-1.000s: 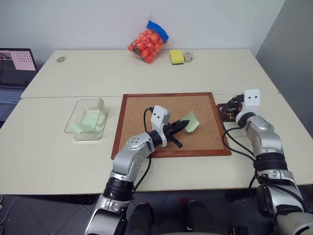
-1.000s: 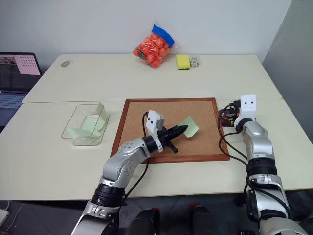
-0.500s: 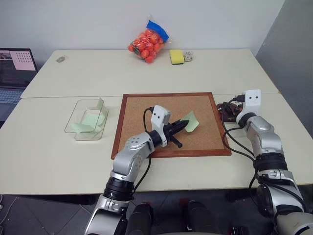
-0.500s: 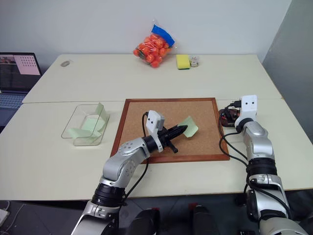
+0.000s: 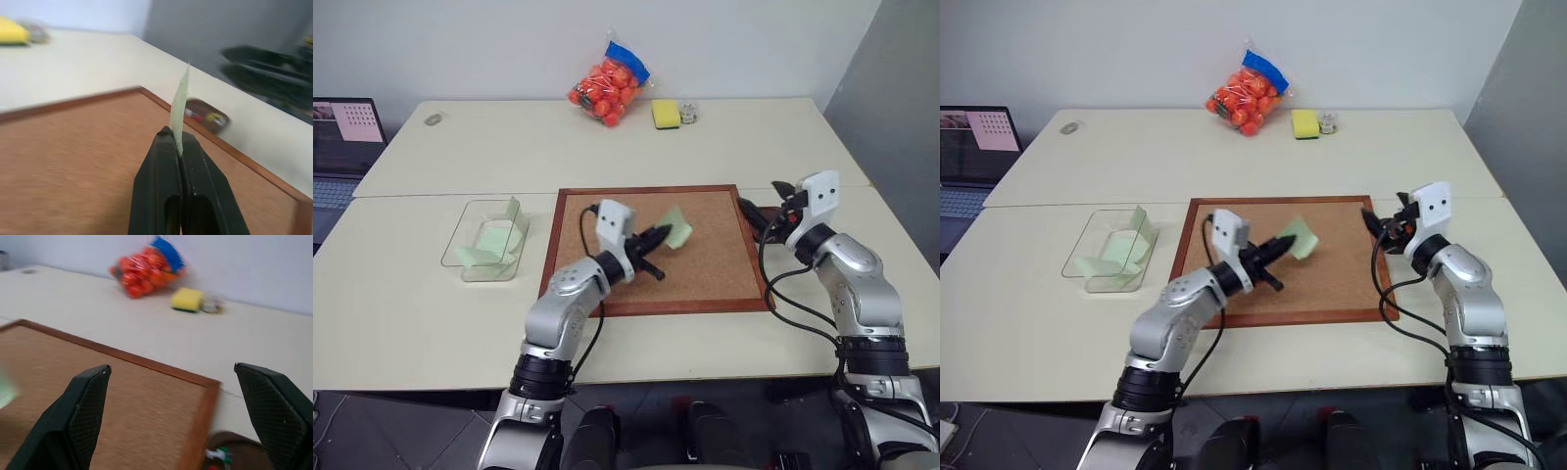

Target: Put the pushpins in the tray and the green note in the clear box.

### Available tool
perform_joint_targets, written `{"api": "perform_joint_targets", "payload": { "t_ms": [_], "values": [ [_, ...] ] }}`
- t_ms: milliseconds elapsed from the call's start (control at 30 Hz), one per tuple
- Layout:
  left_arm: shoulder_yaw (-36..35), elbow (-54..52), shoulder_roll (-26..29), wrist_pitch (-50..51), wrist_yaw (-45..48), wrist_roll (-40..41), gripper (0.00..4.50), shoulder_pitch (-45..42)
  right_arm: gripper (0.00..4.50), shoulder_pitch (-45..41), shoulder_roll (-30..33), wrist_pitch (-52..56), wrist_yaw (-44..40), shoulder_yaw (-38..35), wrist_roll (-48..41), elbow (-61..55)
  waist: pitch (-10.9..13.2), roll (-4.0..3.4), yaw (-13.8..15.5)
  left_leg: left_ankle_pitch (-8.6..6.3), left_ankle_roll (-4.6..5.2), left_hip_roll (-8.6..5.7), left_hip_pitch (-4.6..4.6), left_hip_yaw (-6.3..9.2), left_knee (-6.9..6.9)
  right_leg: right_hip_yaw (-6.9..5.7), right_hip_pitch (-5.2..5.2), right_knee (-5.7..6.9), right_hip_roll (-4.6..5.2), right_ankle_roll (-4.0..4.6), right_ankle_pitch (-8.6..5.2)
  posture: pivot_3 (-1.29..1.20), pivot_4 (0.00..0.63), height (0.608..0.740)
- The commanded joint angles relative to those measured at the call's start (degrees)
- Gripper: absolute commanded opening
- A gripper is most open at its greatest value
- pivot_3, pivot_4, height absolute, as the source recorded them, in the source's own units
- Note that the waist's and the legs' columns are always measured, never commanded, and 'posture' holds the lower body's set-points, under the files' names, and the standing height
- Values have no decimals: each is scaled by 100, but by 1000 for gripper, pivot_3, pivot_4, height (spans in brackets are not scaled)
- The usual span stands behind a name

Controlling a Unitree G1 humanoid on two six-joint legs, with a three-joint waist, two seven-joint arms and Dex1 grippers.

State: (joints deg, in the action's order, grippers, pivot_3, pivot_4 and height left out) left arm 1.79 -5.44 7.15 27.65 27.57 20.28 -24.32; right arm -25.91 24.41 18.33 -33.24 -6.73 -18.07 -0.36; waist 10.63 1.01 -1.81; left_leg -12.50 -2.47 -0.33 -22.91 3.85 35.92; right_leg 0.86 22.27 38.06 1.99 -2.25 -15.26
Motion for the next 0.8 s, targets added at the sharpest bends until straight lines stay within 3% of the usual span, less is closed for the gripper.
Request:
{"api": "perform_joint_targets", "payload": {
  "t_ms": [33,333,533,767,800],
  "values": [
    [-332,-619,174,111,-661,-232,0,-21,4281,0,-45,233,-552,272,-548,-843,0,1,0,0,0,0,0,0,1,1,0,0,0,0,0,0,150,740],
    [-1382,-1152,289,297,-3086,-1525,0,323,4281,-37,-287,124,-968,907,-529,-964,4,7,18,0,-1,-2,-2,24,1,-4,-1,-2,4,1,1,0,150,740],
    [-1795,-1285,374,237,-3730,-1943,0,434,4281,-73,-392,84,-1203,1107,-498,-857,6,10,45,0,-1,-5,-3,29,1,-13,-3,-3,5,1,1,0,150,740],
    [-2254,-1081,219,166,-3922,-1720,0,476,4281,-192,-508,149,-1258,1205,-481,-853,6,11,34,0,-2,-4,-3,29,0,-17,-2,-2,5,2,1,0,150,740],
    [-2307,-1045,193,162,-3938,-1676,186,478,4319,-206,-508,159,-1258,1203,-486,-855,6,11,34,0,-1,-4,-3,29,1,-16,-2,-2,5,2,1,0,150,740]
  ]
}}
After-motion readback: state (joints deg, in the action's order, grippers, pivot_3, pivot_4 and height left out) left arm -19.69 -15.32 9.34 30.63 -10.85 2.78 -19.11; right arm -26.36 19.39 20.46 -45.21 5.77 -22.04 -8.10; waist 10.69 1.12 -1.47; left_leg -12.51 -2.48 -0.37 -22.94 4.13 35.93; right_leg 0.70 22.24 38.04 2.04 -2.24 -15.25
